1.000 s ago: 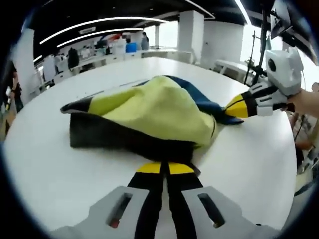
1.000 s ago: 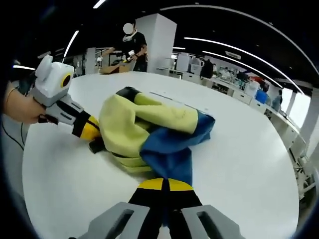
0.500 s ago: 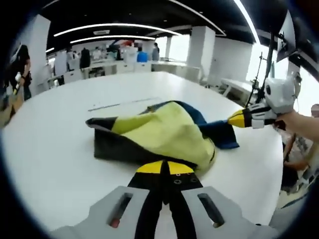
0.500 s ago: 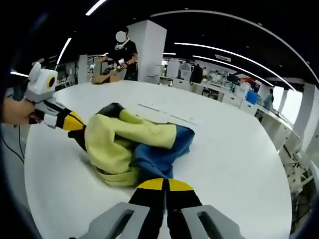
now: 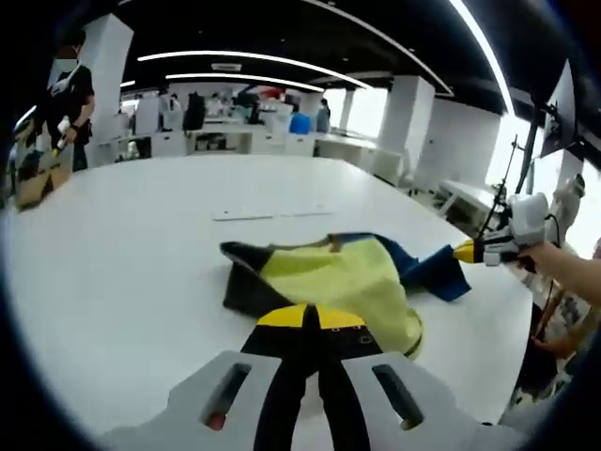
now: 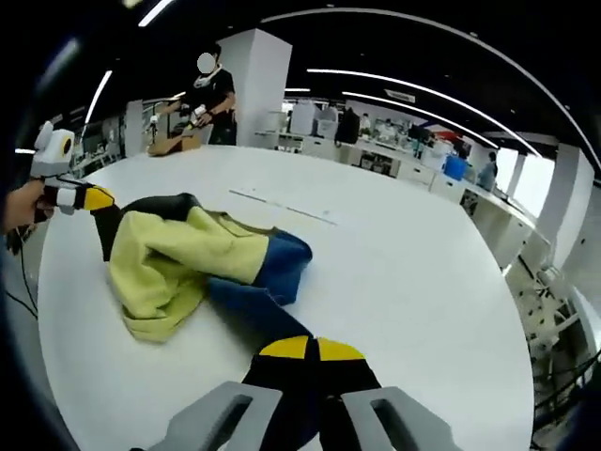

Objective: Fold the garment on the visible template until the final outline fits inside the template.

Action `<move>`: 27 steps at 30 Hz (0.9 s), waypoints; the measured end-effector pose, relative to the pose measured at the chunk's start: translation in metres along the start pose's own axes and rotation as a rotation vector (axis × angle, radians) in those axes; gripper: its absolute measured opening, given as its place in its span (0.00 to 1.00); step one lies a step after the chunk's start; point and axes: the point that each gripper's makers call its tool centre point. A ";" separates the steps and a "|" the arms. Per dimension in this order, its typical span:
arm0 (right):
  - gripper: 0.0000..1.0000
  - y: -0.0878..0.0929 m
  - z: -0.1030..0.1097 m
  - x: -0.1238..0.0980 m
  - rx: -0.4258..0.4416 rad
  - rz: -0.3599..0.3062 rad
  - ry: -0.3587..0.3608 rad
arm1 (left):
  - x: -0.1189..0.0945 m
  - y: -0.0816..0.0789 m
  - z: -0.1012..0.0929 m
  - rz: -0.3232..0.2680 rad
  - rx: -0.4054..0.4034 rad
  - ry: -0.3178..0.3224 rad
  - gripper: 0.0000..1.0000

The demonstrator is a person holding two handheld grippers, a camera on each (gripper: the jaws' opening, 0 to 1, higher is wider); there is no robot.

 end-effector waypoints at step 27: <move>0.00 0.020 -0.031 -0.015 0.033 0.086 0.057 | -0.005 0.047 -0.005 0.114 0.076 0.036 0.17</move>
Point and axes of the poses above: the point that each gripper's makers call its tool centre point, and the gripper's own axes: x roughly forward along the fingers, z roughly to its left, y roughly out of its underside
